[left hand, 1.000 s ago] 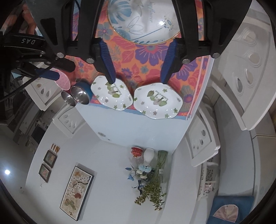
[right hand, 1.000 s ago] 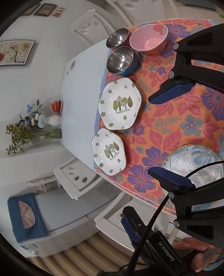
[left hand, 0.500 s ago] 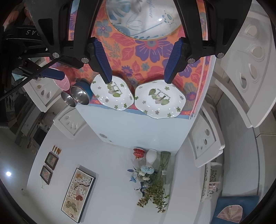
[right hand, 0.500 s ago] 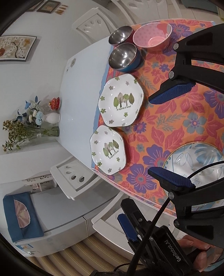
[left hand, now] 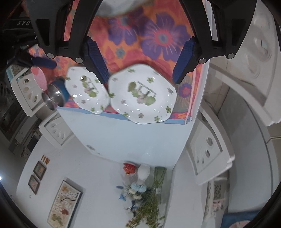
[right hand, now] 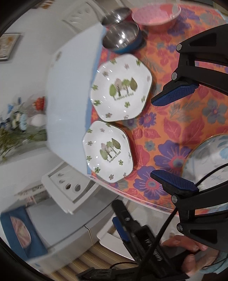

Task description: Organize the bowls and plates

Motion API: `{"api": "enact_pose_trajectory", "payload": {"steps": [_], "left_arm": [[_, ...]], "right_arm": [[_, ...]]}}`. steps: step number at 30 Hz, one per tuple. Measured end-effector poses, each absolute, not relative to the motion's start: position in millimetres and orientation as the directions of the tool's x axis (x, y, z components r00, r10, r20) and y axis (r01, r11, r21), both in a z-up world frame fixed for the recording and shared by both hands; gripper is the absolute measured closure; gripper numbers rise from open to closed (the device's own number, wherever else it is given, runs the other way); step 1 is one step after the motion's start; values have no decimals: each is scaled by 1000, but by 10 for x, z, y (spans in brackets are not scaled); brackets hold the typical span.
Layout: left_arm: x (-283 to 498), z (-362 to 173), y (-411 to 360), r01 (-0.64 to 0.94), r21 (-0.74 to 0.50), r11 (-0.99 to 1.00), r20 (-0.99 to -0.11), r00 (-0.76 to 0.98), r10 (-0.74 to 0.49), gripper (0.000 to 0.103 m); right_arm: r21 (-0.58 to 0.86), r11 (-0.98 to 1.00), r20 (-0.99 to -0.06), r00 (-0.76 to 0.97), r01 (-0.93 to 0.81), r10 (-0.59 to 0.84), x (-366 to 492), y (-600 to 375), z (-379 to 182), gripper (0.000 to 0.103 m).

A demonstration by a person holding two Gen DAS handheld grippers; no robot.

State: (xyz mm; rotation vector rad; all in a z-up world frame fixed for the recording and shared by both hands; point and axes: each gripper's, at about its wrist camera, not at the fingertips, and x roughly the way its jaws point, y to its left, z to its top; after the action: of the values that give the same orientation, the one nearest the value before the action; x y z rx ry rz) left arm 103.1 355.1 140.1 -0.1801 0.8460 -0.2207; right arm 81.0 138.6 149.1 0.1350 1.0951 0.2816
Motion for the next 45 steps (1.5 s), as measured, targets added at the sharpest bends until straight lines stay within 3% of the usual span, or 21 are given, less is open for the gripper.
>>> {"api": "enact_pose_trajectory", "payload": {"steps": [9,14,18,20,22,27,35,45], "left_arm": [[2013,709,3764,97,-281,955,-793,537,-288,31],[2332,450,3761,126,-280,952,-810,501,-305,34],[2534,297,3777,134,-315,940,-813,472,-340,44],[2617,235,3801,138,-335,932,-810,463,-360,51],[2682,218,3815,152,-352,924,-799,465,-381,52],[2888,143,3803,206,-428,880,-771,425,-475,52],[2766,173,3801,244,-390,888,-761,458,-460,71],[2218,381,4046,197,-385,902,-759,489,-431,70]], "right_arm": [[382,923,-896,263,43,358,1495,1431,644,34],[388,921,-897,246,35,368,1635,1576,469,35],[401,916,-891,240,18,385,1785,1705,382,36],[396,918,-893,239,12,382,1876,1750,336,39],[395,919,-891,250,7,380,1932,1779,326,49],[347,938,-897,287,-12,336,2032,1859,336,54],[270,956,-906,304,-118,294,2017,1938,330,57],[305,926,-891,277,-224,361,1553,2029,448,60]]}}
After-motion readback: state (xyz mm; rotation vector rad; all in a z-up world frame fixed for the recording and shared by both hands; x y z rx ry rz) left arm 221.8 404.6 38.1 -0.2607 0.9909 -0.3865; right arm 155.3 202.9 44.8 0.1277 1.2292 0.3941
